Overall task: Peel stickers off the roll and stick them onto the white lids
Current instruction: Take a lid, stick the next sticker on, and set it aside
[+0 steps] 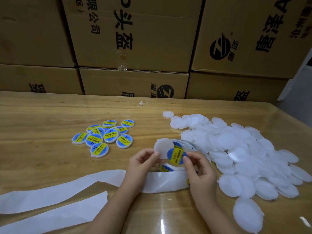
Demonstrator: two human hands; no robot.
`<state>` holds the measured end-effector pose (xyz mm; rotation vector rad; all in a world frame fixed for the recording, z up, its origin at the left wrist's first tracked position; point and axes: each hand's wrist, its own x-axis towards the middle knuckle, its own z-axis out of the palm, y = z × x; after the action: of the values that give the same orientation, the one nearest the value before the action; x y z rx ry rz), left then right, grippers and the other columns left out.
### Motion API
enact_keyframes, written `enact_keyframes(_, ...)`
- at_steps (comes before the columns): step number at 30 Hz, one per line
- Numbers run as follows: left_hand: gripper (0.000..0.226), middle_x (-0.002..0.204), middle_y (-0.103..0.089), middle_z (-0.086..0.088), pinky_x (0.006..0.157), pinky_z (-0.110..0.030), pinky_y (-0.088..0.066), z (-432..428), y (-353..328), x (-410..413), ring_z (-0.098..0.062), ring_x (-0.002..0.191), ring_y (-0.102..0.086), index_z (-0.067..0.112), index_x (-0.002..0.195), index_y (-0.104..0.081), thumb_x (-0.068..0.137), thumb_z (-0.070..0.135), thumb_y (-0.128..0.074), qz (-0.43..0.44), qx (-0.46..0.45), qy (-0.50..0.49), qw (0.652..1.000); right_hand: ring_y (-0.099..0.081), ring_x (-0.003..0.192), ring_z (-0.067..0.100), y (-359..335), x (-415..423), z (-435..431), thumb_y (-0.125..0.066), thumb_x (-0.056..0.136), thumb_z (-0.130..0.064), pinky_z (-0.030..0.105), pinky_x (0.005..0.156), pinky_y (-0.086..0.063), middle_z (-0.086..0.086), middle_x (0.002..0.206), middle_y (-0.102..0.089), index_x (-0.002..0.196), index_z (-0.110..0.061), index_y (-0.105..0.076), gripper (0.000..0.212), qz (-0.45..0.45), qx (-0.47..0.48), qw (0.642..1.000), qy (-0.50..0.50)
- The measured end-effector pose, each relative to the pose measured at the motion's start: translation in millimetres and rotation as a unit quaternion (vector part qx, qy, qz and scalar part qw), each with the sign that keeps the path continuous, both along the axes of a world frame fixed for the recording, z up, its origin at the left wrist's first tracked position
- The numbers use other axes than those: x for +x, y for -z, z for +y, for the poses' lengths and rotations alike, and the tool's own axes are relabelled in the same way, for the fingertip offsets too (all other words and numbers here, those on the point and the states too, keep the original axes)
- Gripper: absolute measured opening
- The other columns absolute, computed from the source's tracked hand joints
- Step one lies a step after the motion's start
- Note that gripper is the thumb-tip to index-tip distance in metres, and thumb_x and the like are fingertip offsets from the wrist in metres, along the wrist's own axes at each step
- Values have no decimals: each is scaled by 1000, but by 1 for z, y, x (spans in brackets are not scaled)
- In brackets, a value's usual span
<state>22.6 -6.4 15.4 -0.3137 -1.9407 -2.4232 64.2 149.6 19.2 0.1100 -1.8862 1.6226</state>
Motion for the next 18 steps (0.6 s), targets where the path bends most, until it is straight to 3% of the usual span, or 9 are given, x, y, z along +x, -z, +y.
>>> enact_keyframes(4,16,87,-74,-13,70,-24,-54,0,0,1,-24,84,-71,18,87,-75,79,31,-71,-28,-10,71,997,-59,84,14,3,-3,3,-70,84,-15,12,67,-44,-17,86,-65,81,-48,-64,34,-10,73,996,43)
enact_keyframes(9,25,85,-74,-10,74,-23,-53,-1,0,2,-14,79,-68,16,85,-76,73,38,-72,-43,-25,75,996,-57,88,27,5,-6,4,-71,82,-12,36,75,-50,-11,79,-65,84,-41,-63,31,-29,78,995,56)
enact_keyframes(11,27,85,-74,-10,73,-22,-54,0,0,3,-15,79,-69,15,86,-76,72,37,-70,-46,-19,89,995,-58,84,28,4,-5,3,-72,81,-10,38,75,-50,-8,76,-65,84,-41,-63,32,-22,86,994,60)
enact_keyframes(15,26,84,-74,-10,72,-21,-53,1,-2,4,-14,78,-68,15,86,-77,70,35,-70,-44,-16,97,994,-58,78,26,4,-6,2,-75,79,-11,29,75,-45,-8,72,-63,84,-44,-61,36,-11,109,991,77)
enact_keyframes(18,26,84,-74,-10,72,-21,-53,1,-1,4,-13,78,-68,16,86,-77,70,35,-71,-47,-17,94,994,-57,74,15,4,-5,1,-75,80,-19,35,77,-47,-11,70,-62,85,-43,-61,29,-4,124,988,90)
